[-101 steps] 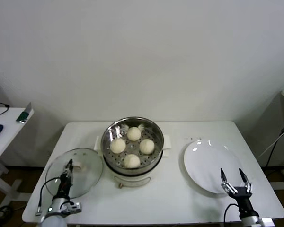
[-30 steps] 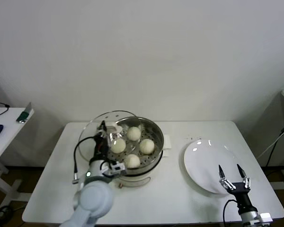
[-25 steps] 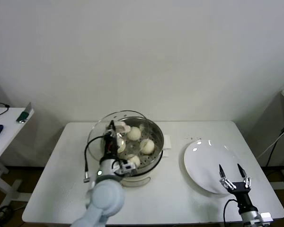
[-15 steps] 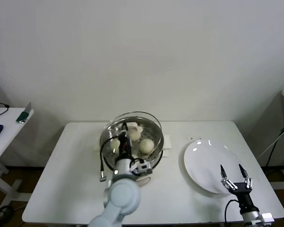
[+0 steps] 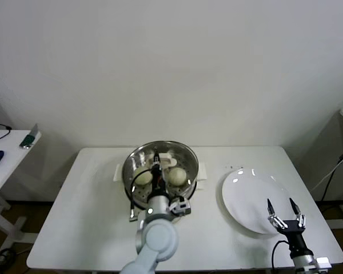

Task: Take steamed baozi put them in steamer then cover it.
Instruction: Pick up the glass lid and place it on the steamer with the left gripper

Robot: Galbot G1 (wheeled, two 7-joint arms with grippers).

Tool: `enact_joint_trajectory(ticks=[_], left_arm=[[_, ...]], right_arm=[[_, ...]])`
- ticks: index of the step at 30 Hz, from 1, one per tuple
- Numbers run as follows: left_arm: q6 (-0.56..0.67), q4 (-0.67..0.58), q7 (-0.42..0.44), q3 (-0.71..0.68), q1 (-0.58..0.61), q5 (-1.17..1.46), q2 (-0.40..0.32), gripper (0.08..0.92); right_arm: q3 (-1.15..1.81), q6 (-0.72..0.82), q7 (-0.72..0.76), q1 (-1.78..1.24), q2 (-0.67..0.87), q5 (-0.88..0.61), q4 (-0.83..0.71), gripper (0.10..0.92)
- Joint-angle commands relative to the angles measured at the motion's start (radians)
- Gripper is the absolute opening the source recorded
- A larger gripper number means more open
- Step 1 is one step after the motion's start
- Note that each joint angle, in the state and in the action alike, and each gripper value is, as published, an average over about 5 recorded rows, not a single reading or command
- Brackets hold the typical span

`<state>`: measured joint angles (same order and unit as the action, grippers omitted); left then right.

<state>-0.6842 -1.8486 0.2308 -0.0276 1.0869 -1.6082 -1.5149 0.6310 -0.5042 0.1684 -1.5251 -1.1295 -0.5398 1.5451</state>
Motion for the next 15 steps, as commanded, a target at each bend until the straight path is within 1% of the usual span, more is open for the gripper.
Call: enact_joint_trajectory(ticks=[1,15], left_arm=[[0.023,0.03,-0.006,0.0,0.009,-0.061,-0.005,0.133],[0.07,0.034,-0.003,0.013,0.012,-0.067,0.031,0.133]], right_arm=[[0.001,-0.006,-0.002,-0.001,0.0,0.0,-0.004,0.823],[0.003,-0.019,0.002,-0.008,-0.006,-0.002,-0.005,0.823]])
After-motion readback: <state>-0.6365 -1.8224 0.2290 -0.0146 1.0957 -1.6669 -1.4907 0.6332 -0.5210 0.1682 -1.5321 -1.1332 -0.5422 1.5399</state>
